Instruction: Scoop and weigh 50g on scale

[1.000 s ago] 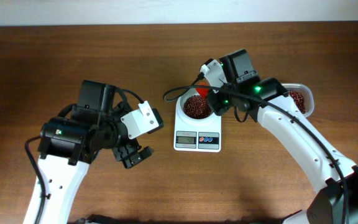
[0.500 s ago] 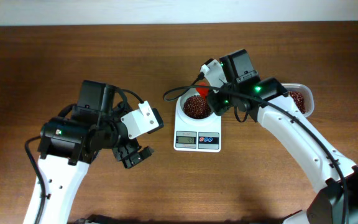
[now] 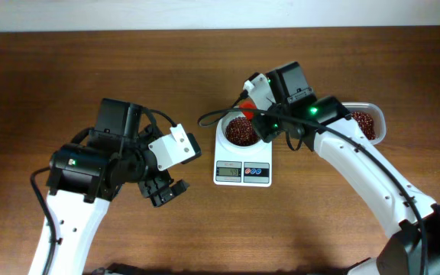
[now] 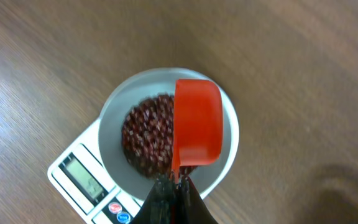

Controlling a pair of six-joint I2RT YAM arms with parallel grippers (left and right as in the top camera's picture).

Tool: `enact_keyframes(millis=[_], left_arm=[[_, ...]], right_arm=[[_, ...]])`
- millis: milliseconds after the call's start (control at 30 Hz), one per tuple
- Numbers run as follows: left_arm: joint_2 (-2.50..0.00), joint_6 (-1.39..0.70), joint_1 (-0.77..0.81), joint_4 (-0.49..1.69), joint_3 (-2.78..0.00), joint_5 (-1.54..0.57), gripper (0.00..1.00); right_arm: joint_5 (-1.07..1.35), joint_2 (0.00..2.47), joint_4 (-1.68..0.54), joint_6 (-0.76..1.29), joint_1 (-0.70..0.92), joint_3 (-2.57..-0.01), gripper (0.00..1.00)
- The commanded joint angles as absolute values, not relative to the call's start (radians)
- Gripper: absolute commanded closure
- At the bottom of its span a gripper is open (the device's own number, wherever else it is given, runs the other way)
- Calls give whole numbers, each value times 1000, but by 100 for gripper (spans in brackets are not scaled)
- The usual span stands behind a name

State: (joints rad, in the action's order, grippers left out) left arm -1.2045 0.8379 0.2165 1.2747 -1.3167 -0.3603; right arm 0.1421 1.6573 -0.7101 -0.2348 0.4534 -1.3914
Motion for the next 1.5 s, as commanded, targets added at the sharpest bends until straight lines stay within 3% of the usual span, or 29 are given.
enact_keyframes(millis=[0,267,467,567,1033,1467], left_arm=[[-1209,850,213,1273,-1324,-378,1],[-1209,850,213,1273,-1324,-378,1],[-1209,850,213,1273,-1324,-378,1],[-1209,850,213,1273,-1324,-378,1],[-1209,850,213,1273,-1324,-378,1],[-1209,850,213,1273,-1324,-378,1]], right_arm=[[172,1588,-702,-231,450,-1474,96],[167,1407,-727,-231,264,-1487,96],[160,1435,-1021,-227,17,-1486,96],[149,1451,-1044,-227,-30,-1480,96],[38,1724,-1021,-143,-41,-1477,96],[-13,1757,-1026,-141,-41,-1474,96]])
